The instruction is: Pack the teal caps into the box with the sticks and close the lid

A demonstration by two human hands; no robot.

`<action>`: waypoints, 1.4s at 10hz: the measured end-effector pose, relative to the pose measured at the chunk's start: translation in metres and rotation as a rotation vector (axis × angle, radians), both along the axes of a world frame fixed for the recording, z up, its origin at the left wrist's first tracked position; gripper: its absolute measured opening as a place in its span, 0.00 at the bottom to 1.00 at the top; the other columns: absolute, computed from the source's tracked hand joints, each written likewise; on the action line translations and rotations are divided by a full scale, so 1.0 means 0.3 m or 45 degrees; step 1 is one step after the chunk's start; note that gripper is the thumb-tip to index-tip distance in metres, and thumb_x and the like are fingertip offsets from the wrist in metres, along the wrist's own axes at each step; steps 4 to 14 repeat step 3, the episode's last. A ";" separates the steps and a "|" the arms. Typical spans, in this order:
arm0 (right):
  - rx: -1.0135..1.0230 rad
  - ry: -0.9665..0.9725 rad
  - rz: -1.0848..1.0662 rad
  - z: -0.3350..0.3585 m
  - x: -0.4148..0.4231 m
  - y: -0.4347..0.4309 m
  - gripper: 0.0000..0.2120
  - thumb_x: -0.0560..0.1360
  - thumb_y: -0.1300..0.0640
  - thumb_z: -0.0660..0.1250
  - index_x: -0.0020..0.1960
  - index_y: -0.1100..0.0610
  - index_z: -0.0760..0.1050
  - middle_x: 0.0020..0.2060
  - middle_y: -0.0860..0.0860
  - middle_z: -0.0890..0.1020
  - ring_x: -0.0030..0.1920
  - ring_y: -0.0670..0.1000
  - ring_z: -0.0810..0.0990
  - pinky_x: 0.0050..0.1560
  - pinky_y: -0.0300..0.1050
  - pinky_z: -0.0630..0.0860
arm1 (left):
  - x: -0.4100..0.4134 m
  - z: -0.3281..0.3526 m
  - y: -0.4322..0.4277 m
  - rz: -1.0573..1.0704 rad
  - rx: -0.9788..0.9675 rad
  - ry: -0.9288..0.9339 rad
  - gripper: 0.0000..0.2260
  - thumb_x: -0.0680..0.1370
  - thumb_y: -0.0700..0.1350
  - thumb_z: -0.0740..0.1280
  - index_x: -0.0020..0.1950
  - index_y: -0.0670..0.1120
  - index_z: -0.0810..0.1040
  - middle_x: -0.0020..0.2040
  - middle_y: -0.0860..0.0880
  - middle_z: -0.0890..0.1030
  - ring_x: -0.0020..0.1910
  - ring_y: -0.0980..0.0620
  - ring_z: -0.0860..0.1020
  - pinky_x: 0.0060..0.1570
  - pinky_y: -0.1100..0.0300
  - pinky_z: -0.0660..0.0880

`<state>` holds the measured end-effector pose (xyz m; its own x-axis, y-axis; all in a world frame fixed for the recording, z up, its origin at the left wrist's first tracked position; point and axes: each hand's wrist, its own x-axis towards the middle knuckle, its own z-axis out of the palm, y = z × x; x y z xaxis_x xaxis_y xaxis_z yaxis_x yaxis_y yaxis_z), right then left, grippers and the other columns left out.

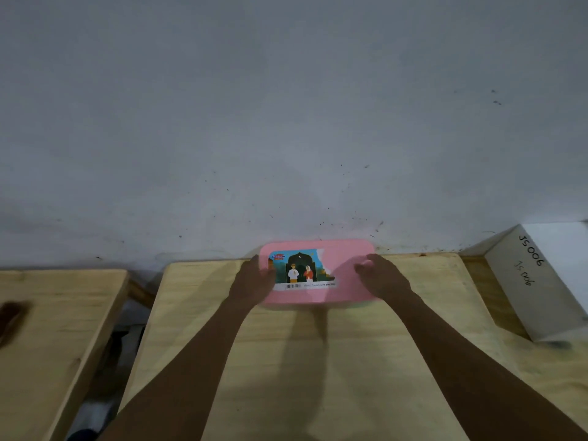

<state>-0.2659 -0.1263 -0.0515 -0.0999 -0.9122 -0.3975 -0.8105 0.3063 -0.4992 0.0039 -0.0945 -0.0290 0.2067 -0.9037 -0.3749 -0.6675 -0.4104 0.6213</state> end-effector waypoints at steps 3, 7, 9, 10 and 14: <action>-0.402 -0.260 0.309 0.489 0.116 -0.038 0.23 0.79 0.44 0.62 0.69 0.55 0.72 0.69 0.50 0.74 0.67 0.49 0.72 0.64 0.42 0.65 | 0.065 0.449 -0.111 -0.328 -0.403 -0.157 0.20 0.77 0.54 0.65 0.67 0.49 0.73 0.62 0.46 0.77 0.59 0.50 0.77 0.62 0.58 0.70; -0.402 -0.260 0.309 0.489 0.116 -0.038 0.23 0.79 0.44 0.62 0.69 0.55 0.72 0.69 0.50 0.74 0.67 0.49 0.72 0.64 0.42 0.65 | 0.065 0.449 -0.111 -0.328 -0.403 -0.157 0.20 0.77 0.54 0.65 0.67 0.49 0.73 0.62 0.46 0.77 0.59 0.50 0.77 0.62 0.58 0.70; -0.402 -0.260 0.309 0.489 0.116 -0.038 0.23 0.79 0.44 0.62 0.69 0.55 0.72 0.69 0.50 0.74 0.67 0.49 0.72 0.64 0.42 0.65 | 0.065 0.449 -0.111 -0.328 -0.403 -0.157 0.20 0.77 0.54 0.65 0.67 0.49 0.73 0.62 0.46 0.77 0.59 0.50 0.77 0.62 0.58 0.70; -0.402 -0.260 0.309 0.489 0.116 -0.038 0.23 0.79 0.44 0.62 0.69 0.55 0.72 0.69 0.50 0.74 0.67 0.49 0.72 0.64 0.42 0.65 | 0.065 0.449 -0.111 -0.328 -0.403 -0.157 0.20 0.77 0.54 0.65 0.67 0.49 0.73 0.62 0.46 0.77 0.59 0.50 0.77 0.62 0.58 0.70; -0.402 -0.260 0.309 0.489 0.116 -0.038 0.23 0.79 0.44 0.62 0.69 0.55 0.72 0.69 0.50 0.74 0.67 0.49 0.72 0.64 0.42 0.65 | 0.065 0.449 -0.111 -0.328 -0.403 -0.157 0.20 0.77 0.54 0.65 0.67 0.49 0.73 0.62 0.46 0.77 0.59 0.50 0.77 0.62 0.58 0.70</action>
